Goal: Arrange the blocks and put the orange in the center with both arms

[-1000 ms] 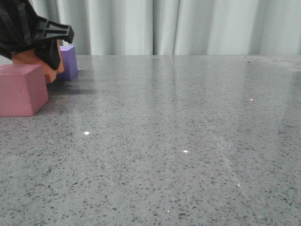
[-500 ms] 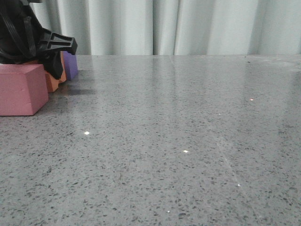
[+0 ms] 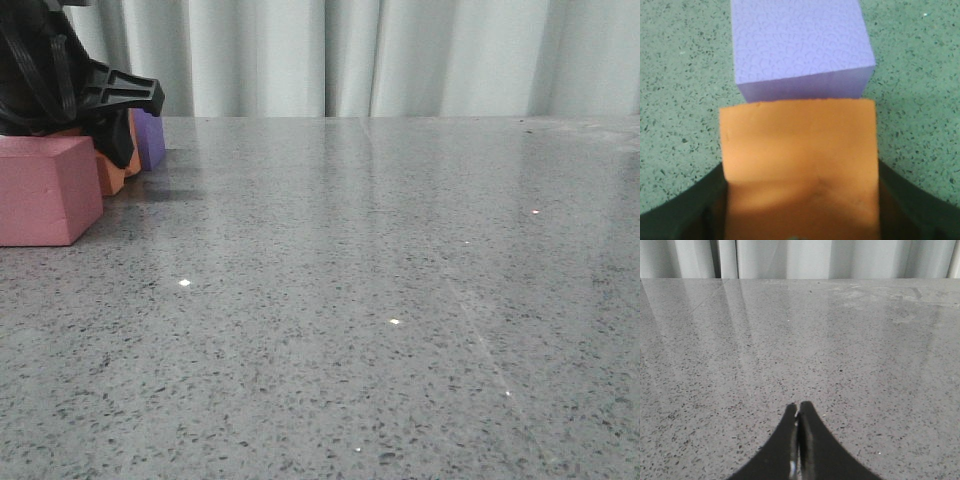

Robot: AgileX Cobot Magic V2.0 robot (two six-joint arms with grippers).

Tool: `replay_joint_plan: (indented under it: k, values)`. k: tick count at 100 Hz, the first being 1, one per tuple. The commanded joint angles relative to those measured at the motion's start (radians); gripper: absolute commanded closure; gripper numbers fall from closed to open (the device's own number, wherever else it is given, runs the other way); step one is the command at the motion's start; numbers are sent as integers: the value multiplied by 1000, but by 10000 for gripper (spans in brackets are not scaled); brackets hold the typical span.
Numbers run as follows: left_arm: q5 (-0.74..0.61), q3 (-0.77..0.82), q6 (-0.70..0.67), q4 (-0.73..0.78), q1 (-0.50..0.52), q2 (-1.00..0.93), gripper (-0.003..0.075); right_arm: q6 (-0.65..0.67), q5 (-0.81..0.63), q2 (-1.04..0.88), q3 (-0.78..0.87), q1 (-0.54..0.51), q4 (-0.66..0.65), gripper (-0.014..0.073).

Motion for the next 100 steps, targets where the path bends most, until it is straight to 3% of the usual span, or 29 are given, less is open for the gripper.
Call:
replay_joint_plan:
  k: [1, 17, 26, 61, 100]
  values:
    - [-17, -22, -1, 13, -1, -30, 472, -10, -85, -25, -13, -4, 0, 661]
    - [-42, -24, -1, 9, -1, -35, 146, -10, -85, -25, -13, -4, 0, 661]
    - [-38, -31, -1, 9, -1, -42, 39, -10, -85, -25, -13, -4, 0, 661]
    - [71, -91, 25, 2, -3, -128, 30, -10, -85, -25, -13, -4, 0, 661]
    - [124, -30, 186, -51, -48, -482, 38, -10, -85, -25, -13, -4, 0, 661]
